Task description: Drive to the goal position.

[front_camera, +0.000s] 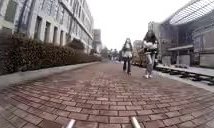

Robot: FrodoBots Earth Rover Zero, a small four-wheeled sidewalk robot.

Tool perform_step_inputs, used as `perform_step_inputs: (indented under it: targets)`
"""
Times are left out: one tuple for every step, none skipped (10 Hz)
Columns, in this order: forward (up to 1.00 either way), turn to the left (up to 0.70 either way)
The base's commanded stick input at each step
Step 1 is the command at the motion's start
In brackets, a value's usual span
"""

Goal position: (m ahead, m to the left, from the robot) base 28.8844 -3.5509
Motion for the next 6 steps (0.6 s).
perform_step_inputs:
  targets:
    - [0.7,-0.14]
    - [0.7,-0.14]
    - [0.7,-0.14]
    - [0.7,-0.14]
    - [0.7,-0.14]
    - [0.7,-0.14]
